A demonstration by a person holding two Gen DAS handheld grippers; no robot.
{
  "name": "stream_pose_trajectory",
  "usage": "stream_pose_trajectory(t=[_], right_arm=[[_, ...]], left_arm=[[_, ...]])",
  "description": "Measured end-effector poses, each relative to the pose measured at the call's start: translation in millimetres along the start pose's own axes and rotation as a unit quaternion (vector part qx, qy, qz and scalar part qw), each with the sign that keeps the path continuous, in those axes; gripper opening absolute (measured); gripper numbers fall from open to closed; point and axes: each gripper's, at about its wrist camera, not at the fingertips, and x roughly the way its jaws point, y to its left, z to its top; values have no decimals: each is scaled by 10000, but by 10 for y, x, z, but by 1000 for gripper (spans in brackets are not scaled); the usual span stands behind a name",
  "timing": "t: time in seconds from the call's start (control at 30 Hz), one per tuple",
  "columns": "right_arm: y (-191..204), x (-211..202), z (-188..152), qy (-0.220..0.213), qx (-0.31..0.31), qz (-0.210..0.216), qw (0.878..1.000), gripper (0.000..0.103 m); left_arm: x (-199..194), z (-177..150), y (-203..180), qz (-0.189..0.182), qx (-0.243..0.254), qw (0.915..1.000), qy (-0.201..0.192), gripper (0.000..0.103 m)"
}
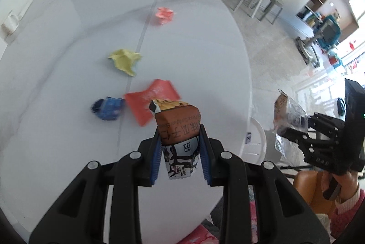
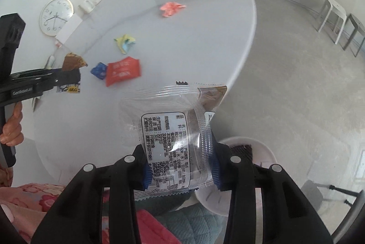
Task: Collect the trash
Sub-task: 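Carry wrapper and plastic bag to the bin and open both tools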
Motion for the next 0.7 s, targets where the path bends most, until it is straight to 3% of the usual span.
stream_pose_trajectory(t=[0.1,0.23,0.4,0.47,0.53,0.7], right_arm=[[-372,-78,-246,91,246,-177,9995,40],[-766,-157,-530,201,458,-300,9983,40],[-1162,-233,-786,284,587,-359,9972,41],[-1267,-237,-847,334,605,-330,9971,41],[-1371,-210,-884,402,582,-286,9971,42],[-1551,-192,-953,533,438,-150,9975,42]], left_arm=[[172,-80,-573,-348,530,9977,256,29],[548,-224,-1327,-828,1120,9877,704,29],[1133,-377,-1916,-1017,1321,9771,1323,30],[1330,-415,-2052,-1083,1266,9735,1569,45],[1471,-448,-2146,-1064,1172,9723,1722,53],[1504,-503,-2219,-768,1011,9772,1703,65]])
